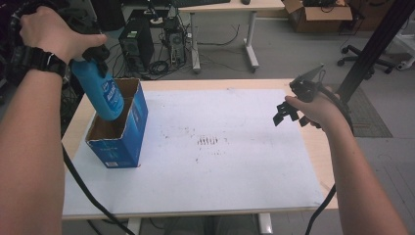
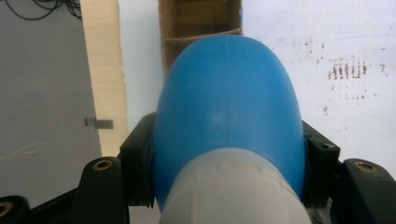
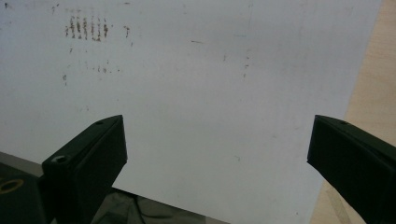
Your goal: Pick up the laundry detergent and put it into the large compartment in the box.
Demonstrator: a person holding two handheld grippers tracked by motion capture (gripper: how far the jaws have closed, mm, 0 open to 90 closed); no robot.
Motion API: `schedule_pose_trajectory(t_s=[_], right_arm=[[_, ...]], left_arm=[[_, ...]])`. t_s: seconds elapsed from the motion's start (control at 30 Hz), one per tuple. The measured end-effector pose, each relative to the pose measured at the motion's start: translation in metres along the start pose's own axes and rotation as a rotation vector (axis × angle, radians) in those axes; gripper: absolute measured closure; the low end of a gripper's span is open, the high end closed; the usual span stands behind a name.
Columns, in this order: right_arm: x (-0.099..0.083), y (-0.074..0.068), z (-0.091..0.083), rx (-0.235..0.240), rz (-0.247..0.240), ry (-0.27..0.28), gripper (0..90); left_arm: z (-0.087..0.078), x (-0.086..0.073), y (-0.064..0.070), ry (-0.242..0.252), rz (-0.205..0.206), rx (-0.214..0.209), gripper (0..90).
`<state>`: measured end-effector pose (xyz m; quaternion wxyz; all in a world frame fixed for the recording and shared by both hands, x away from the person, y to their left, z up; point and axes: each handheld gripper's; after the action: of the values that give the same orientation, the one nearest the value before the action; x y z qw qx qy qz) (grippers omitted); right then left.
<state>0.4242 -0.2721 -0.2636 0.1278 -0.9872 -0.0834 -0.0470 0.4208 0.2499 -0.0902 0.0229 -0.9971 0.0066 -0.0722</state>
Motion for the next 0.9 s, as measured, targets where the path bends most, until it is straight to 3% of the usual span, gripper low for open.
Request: schedule_pose_trajectory(t_s=[0.4,0.9], right_arm=[[0.001,-0.003,0.002,-0.003,-0.004,-0.004,4.8],[0.001,-0.005,0.006,-0.005,-0.006,-0.011,4.9]], left_arm=[[0.024,-0.001,-0.012,-0.021,-0.019,-0.003,37.5],[0.067,-0.001,-0.014,-0.059,-0.022,-0.006,37.5]])
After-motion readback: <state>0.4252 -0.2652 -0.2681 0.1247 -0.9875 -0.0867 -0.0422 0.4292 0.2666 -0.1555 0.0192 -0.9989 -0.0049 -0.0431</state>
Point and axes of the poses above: each handheld gripper's, and its own axes: z roughly forward along the jaws, x roughly out of its top, y roughly to its right
